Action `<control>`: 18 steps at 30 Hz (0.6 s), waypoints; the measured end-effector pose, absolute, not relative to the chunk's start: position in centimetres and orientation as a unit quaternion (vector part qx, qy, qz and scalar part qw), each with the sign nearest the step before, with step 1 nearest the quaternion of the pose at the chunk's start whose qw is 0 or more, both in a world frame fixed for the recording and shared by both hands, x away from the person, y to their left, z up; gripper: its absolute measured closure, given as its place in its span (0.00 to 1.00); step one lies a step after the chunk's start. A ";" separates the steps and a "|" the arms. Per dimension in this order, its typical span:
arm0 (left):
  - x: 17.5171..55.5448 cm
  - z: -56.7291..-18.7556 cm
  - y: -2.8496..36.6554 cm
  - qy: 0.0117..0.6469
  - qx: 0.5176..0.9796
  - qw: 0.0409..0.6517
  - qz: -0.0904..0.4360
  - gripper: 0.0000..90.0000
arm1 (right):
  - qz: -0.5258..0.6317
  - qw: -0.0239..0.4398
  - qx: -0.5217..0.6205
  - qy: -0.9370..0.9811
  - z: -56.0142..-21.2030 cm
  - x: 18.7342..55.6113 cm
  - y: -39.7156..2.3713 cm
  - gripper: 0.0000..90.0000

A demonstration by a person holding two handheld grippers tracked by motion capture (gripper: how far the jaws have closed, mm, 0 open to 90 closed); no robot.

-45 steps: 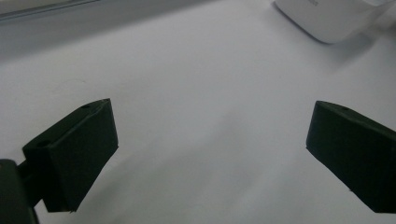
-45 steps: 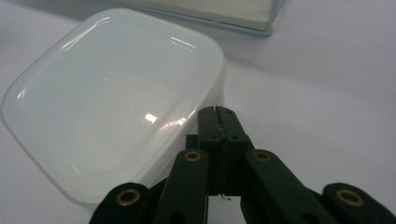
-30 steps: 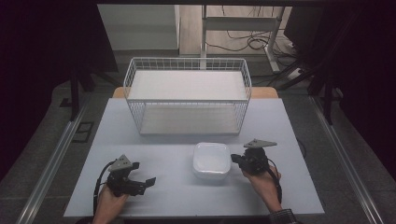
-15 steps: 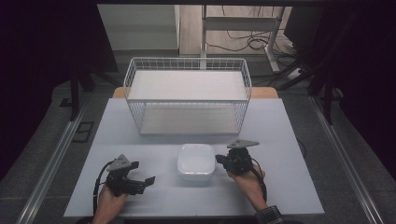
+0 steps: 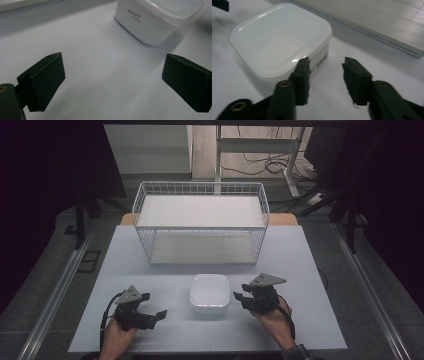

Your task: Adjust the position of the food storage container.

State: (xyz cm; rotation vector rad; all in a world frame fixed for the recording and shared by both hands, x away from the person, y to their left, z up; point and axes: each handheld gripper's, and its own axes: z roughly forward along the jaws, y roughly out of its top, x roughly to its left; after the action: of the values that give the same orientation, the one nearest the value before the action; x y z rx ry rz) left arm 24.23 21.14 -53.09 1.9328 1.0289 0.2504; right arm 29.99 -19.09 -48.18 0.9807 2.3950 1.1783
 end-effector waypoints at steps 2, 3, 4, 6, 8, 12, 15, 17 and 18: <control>24.2 -53.1 21.1 0.415 0.784 0.450 0.101 0.05 | 0.413 0.149 0.332 0.835 -48.2 29.7 -19.4 0.45; 24.2 -53.1 21.0 0.415 0.785 0.449 0.101 0.05 | 0.415 0.146 0.330 0.835 -48.3 29.6 -19.6 0.39; 24.2 -53.1 21.0 0.415 0.786 0.448 0.101 0.05 | 0.417 0.143 0.329 0.835 -48.4 29.5 -19.7 0.34; 24.2 -53.1 21.0 0.414 0.787 0.446 0.101 0.05 | 0.418 0.143 0.324 0.837 -48.6 29.3 -20.0 0.22; 24.2 -53.1 20.9 0.413 0.789 0.443 0.101 0.04 | 0.417 0.149 0.320 0.837 -48.9 29.0 -20.3 0.12; 24.2 -53.2 20.8 0.413 0.792 0.438 0.101 0.04 | 0.391 0.166 0.325 0.845 -49.8 28.9 -20.5 0.03; 24.2 -53.2 20.8 0.412 0.793 0.437 0.103 0.04 | 0.388 0.157 0.328 0.847 -50.2 29.1 -20.7 0.01; 24.2 -53.2 20.8 0.412 0.793 0.438 0.103 0.04 | 0.392 0.157 0.327 0.845 -50.2 29.1 -20.7 0.00; 24.2 -53.2 20.7 0.412 0.792 0.438 0.103 0.04 | 0.394 0.158 0.326 0.845 -50.1 29.1 -20.7 0.00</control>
State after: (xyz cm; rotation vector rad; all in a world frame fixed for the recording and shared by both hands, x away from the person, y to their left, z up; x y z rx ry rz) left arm 24.23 20.74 -53.16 1.9694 1.0248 0.2557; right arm 29.09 -20.68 -50.15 0.9324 2.4158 1.1283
